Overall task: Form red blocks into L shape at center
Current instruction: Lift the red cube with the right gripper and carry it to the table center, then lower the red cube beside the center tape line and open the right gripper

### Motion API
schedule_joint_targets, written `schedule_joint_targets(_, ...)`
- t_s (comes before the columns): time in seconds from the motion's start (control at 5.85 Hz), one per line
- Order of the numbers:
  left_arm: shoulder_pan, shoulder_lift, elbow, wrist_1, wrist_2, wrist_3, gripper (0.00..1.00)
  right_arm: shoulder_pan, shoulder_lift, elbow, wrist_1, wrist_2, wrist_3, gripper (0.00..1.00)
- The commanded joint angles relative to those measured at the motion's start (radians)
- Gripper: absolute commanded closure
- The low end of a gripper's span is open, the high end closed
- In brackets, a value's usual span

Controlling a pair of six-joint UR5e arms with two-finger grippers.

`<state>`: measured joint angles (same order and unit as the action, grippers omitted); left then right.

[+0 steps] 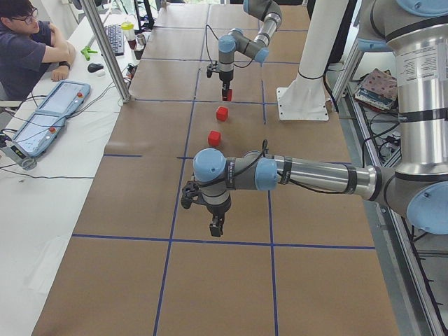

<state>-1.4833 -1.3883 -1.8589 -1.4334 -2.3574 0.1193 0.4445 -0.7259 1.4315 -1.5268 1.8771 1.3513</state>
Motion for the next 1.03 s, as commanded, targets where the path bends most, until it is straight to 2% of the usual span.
schedule_joint_targets(0.0,0.0,0.002,0.003,0.002,-0.028,-0.001,0.0,-0.007,-0.001,-0.006,0.001,-0.001,-0.008,0.75)
schedule_joint_targets(0.17,0.0,0.002,0.003,0.004,-0.028,-0.001,0.0,-0.007,-0.001,-0.008,0.002,-0.001,-0.011,0.51)
schedule_joint_targets(0.34,0.0,0.002,0.009,0.002,-0.028,-0.001,0.0,-0.007,-0.003,-0.008,0.001,-0.001,-0.023,0.42)
schedule_joint_targets(0.68,0.0,0.002,0.012,0.004,-0.028,-0.001,0.0,-0.009,-0.003,-0.029,0.002,-0.001,-0.031,0.39)
schedule_joint_targets(0.85,0.0,0.002,0.012,0.004,-0.028,-0.001,0.0,-0.009,0.0,-0.032,0.002,-0.001,-0.035,0.33)
